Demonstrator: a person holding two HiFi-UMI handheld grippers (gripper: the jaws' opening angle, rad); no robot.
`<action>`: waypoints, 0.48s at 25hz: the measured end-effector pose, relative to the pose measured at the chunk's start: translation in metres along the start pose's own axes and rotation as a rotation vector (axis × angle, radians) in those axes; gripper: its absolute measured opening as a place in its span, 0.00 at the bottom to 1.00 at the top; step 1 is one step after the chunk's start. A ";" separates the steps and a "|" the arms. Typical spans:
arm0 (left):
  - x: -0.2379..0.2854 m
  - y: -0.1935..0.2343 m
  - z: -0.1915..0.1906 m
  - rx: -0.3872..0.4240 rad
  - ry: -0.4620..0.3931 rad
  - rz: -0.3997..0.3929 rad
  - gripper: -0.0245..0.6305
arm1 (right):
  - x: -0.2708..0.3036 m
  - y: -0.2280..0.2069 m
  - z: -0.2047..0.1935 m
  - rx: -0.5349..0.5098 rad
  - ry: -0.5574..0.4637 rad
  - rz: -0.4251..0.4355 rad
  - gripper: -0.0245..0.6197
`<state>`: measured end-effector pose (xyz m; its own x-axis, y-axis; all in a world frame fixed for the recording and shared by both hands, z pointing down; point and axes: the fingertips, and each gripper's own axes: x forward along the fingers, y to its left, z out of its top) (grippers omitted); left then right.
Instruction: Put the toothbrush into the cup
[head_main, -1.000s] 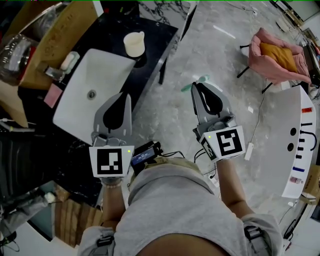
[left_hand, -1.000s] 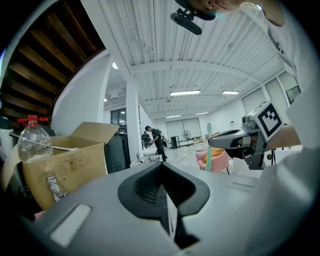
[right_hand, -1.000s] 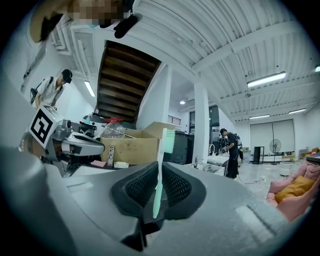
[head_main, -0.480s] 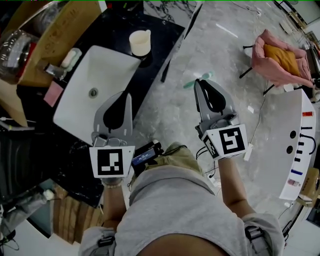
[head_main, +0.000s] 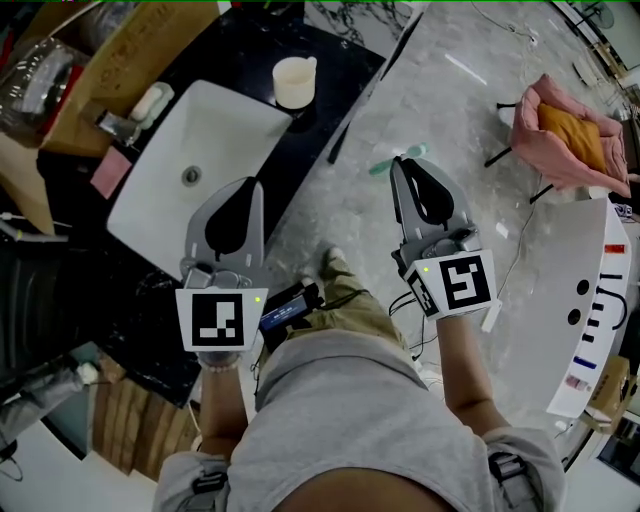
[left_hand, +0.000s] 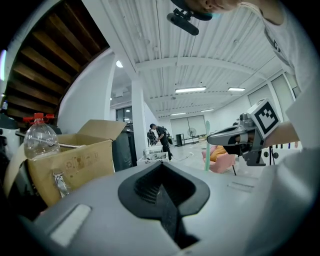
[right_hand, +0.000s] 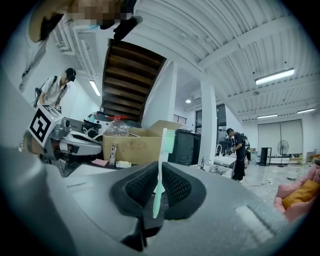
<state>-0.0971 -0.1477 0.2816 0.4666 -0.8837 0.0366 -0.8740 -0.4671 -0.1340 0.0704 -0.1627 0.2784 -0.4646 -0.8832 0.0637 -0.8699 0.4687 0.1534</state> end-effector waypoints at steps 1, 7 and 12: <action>0.001 0.002 0.000 0.000 0.001 0.008 0.06 | 0.002 -0.001 0.000 -0.001 -0.001 0.005 0.08; 0.007 0.007 0.000 0.001 0.012 0.042 0.06 | 0.018 -0.008 0.004 -0.007 -0.013 0.036 0.08; 0.012 0.012 -0.001 -0.012 0.014 0.071 0.05 | 0.032 -0.012 0.007 -0.014 -0.024 0.063 0.08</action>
<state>-0.1017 -0.1637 0.2811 0.4016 -0.9149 0.0412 -0.9064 -0.4035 -0.1253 0.0649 -0.1970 0.2714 -0.5221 -0.8514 0.0499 -0.8367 0.5226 0.1637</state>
